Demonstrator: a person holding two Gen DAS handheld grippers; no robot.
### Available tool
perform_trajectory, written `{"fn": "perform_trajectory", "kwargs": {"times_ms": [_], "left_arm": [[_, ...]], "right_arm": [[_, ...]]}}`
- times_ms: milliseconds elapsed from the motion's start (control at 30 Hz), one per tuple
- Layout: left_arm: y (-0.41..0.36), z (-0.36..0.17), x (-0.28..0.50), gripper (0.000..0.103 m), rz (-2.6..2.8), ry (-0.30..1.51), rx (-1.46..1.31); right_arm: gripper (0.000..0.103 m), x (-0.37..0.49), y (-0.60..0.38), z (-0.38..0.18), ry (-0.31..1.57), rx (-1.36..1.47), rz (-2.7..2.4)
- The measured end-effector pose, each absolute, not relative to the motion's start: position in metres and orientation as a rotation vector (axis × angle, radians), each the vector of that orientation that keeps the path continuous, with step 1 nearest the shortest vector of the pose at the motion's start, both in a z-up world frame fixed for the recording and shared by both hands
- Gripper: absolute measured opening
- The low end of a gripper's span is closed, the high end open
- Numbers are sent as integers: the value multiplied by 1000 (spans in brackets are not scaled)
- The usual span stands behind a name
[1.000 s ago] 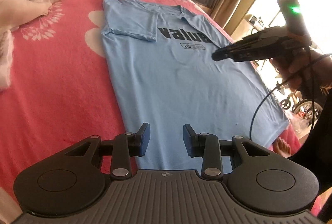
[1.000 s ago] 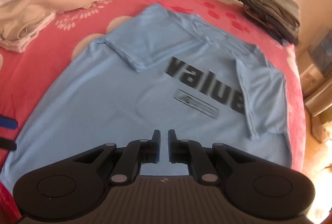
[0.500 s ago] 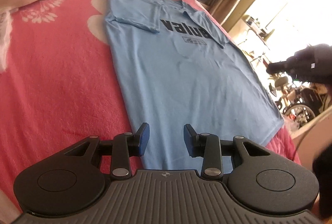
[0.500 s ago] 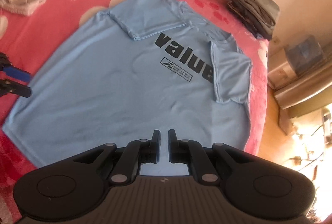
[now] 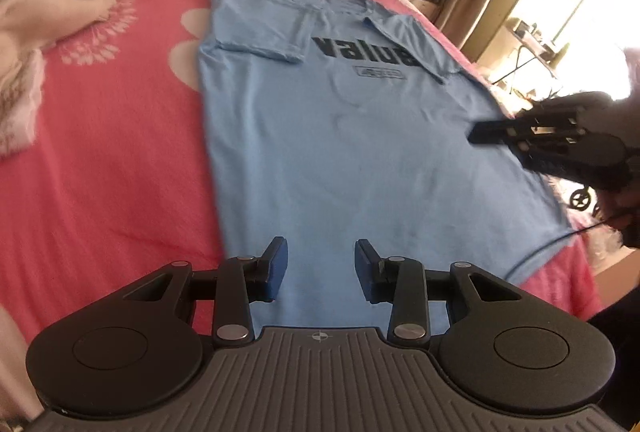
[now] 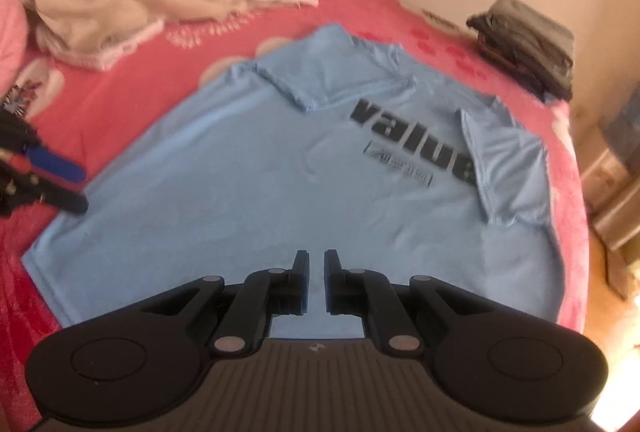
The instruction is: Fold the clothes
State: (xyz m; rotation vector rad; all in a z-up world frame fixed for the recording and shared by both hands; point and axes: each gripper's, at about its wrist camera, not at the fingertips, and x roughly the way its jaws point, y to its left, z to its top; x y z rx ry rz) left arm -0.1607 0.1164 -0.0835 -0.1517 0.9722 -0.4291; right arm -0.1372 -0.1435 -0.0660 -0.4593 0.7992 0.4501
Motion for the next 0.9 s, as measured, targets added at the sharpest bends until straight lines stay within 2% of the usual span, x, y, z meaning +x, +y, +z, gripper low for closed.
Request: {"fn": "perform_trajectory", "kwargs": {"times_ms": [133,267,333,367,400,500,733,900], "left_arm": [[97,-91,-169,39,-421,994,-125],[85,-91,-167,39,-430,1038,-171],[80,-87,-166,39,-439,1021,-166],[77,-85,-166,39,-442,1011,-164],[75,-83,-165,39,-443,1001,-163],[71,-83,-166,39,-445,996,-172],[68,-81,-174,39,-457,996,-174],[73,-83,-175,39,-445,1001,-200]], "right_arm": [[8,-143,-156,-60,648,-511,465],[9,-149,-176,-51,587,-469,458],[19,-154,-184,-40,533,-455,465],[39,-157,-189,-35,505,-448,469],[46,-160,-193,-29,476,-441,472],[46,-163,-203,-12,433,-378,502],[46,-144,-227,15,548,18,665],[46,-139,-235,12,629,205,721]]}}
